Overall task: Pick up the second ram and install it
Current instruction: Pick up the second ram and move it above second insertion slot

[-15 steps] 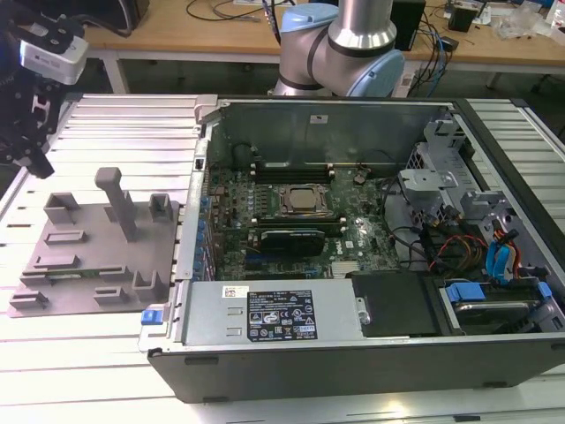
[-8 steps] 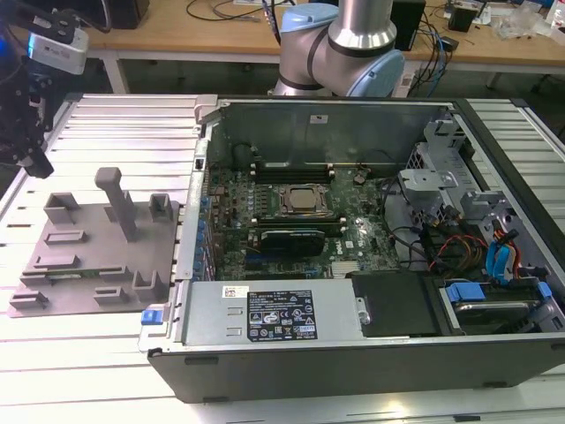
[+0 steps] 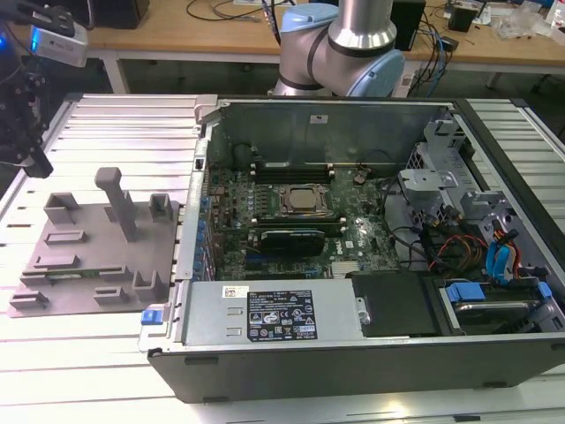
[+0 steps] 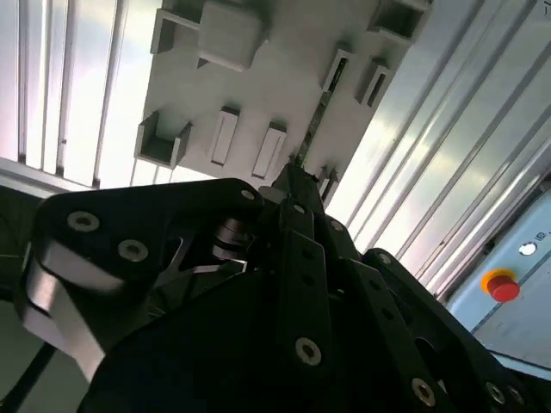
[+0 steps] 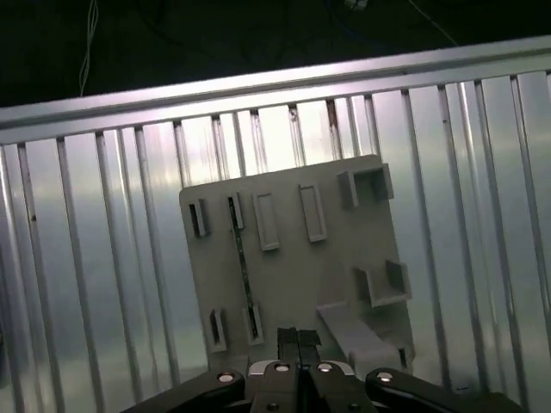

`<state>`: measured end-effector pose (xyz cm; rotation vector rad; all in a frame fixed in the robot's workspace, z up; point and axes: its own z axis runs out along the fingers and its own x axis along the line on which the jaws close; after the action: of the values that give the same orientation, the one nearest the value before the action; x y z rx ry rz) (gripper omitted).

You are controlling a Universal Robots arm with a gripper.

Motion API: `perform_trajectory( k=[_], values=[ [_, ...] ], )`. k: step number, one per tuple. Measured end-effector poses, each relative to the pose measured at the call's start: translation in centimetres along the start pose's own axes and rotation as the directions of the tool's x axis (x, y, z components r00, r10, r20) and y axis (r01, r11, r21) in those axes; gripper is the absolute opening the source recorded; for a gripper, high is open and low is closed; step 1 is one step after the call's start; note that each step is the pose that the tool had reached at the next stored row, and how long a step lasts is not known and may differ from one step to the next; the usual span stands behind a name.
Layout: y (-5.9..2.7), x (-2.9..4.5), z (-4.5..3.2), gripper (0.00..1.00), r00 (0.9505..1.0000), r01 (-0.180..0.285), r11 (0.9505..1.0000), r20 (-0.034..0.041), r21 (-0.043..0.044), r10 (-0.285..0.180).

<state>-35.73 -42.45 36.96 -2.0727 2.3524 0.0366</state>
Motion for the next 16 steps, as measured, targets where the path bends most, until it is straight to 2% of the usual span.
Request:
perform_trajectory(
  k=[2,6,8,10,12,13,14,15,16],
  values=[
    [0.00,0.00,0.00,0.08,0.9988,0.049,0.9988,-0.0006,-0.0010,-0.049],
    [0.00,0.00,0.00,0.08,0.9941,0.108,0.9941,-0.0013,-0.0023,-0.108],
    [0.00,0.00,0.00,0.08,0.9883,0.153,0.9883,-0.0018,-0.0032,-0.153],
    [0.00,0.00,0.00,0.08,0.9787,0.205,0.9787,-0.0023,-0.0044,-0.205],
    [0.00,0.00,0.00,0.08,0.9594,0.282,0.9594,-0.0030,-0.0062,-0.282],
    [0.00,0.00,0.00,0.08,0.9538,0.300,0.9538,-0.0031,-0.0066,-0.300],
    [0.00,0.00,0.00,0.08,0.9432,0.332,0.9432,-0.0033,-0.0074,-0.332],
    [0.00,0.00,0.01,0.08,0.9429,0.333,0.9429,-0.0034,-0.0075,-0.333],
    [0.00,0.00,0.07,0.08,0.9530,0.303,0.9530,-0.0032,-0.0067,-0.303]
  ],
)
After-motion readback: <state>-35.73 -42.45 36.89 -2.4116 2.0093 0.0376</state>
